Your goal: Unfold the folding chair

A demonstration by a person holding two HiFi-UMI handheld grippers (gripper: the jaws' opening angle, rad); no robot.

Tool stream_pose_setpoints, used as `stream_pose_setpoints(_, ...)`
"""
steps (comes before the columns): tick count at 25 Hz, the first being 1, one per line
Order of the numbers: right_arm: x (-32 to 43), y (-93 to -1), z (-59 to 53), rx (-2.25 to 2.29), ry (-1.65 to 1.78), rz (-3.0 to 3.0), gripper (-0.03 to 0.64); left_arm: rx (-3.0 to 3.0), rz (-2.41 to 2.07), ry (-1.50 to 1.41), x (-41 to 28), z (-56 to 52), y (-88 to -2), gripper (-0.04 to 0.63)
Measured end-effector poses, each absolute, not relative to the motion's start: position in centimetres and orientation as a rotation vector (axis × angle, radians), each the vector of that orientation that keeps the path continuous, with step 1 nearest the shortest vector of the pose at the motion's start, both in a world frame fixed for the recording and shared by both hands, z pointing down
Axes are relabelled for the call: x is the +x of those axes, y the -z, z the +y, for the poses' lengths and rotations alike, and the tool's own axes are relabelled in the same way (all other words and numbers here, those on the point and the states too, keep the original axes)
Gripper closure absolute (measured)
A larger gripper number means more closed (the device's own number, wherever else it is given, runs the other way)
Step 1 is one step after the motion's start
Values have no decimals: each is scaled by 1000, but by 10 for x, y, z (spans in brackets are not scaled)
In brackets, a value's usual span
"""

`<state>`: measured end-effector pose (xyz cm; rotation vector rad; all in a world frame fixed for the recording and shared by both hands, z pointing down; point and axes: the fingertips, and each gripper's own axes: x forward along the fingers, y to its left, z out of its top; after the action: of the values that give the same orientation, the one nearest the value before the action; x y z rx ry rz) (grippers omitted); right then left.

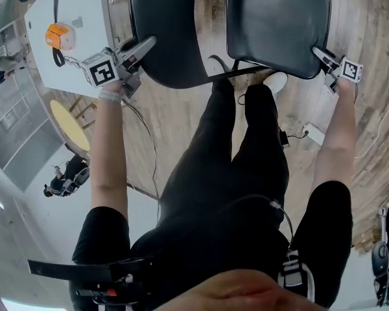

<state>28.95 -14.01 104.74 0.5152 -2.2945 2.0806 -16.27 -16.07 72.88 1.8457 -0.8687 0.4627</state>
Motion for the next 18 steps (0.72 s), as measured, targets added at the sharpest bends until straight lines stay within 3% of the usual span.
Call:
stream_pose_setpoints(11, 321, -1079, -135, 526, -2205, -2205, 383, 1859, -790, -499, -98, -160, -724, 476)
stream_pose_setpoints(16, 361, -1116, -132, 699, -2006, -2102, 374, 1864, -765, -487, -71, -160, -723, 463)
stream_pose_setpoints(18, 351, -1109, -137, 656, -2087, -2164, 370, 1865, -761, -471, -63, -161, -723, 456)
